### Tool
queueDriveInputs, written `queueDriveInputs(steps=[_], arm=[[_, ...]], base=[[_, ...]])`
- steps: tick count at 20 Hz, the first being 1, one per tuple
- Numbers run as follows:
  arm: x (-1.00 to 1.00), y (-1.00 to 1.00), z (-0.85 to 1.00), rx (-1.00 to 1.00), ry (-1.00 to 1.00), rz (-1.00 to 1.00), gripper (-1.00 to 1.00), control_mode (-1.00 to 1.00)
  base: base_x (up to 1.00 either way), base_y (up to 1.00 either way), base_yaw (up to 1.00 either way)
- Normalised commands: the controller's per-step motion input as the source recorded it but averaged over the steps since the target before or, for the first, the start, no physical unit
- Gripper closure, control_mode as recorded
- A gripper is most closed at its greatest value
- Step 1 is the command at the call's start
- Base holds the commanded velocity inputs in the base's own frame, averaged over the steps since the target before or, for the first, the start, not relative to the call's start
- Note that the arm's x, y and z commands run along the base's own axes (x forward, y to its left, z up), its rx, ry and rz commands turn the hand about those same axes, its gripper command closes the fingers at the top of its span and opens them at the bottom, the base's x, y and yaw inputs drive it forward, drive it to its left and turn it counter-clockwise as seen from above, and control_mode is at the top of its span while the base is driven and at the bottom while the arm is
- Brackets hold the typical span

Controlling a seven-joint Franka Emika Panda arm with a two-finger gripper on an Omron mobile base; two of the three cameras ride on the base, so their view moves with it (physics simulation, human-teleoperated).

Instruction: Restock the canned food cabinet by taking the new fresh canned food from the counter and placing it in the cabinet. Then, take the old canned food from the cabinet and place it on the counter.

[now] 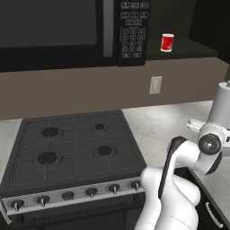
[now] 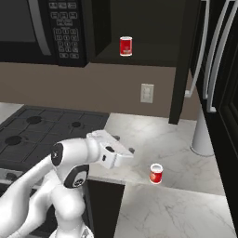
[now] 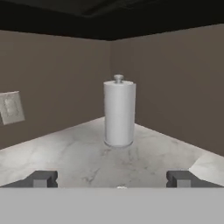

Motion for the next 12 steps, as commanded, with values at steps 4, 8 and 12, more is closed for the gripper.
queueDriveInputs(steps=[4, 8, 12], arm=[[-0.75, 1.00, 1.00, -0.08, 0.00, 0.09, -1.00, -1.00], [-0.85, 1.00, 1.00, -0.17, 0.00, 0.18, -1.00, -1.00], [-0.88, 0.63, 0.67, -0.20, -0.49, 0.15, -1.00, -1.00]], base=[[0.00, 0.00, 0.00], [0.00, 0.00, 0.00], [0.00, 0.00, 0.00]])
